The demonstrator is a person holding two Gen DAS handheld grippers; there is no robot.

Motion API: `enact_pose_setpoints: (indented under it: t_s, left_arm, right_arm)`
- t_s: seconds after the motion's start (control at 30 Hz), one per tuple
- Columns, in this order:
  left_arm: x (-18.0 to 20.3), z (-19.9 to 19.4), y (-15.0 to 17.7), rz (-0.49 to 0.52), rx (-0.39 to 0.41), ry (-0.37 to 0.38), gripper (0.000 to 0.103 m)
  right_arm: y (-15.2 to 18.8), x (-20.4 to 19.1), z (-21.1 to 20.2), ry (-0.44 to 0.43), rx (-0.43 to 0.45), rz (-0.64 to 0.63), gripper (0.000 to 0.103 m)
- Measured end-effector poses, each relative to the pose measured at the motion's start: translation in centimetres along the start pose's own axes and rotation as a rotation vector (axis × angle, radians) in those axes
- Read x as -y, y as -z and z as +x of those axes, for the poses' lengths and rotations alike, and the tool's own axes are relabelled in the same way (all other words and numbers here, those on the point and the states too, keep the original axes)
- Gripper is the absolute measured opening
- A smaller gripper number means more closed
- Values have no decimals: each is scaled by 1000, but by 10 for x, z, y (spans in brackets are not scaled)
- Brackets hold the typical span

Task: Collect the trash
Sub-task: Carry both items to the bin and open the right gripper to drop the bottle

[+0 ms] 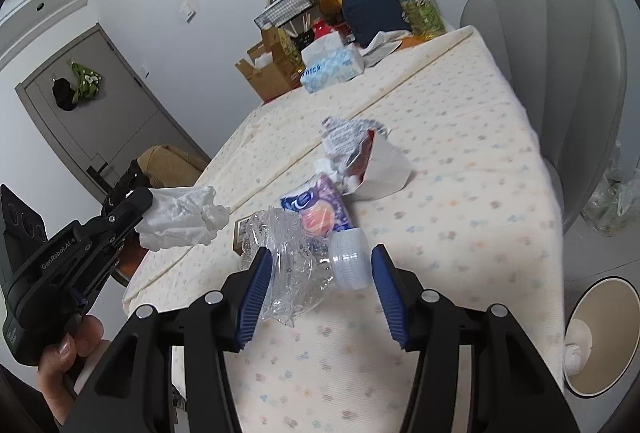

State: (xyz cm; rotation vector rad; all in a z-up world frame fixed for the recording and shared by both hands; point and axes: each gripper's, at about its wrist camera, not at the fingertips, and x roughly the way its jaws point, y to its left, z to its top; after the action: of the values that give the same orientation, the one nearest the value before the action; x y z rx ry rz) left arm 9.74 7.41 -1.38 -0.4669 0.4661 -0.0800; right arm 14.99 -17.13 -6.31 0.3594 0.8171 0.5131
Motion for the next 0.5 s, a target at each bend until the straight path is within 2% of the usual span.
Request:
enact_pose_setpoints:
  t_s: [0.3,0.5]
  left_arm:
    - [62,20,6,88,-39,101,2]
    - [105,42,16,144,-82,159,2]
  right_arm:
    - [-13,43,-46,56,88,58,51]
    - [-15,87,-75,108,138,118,51]
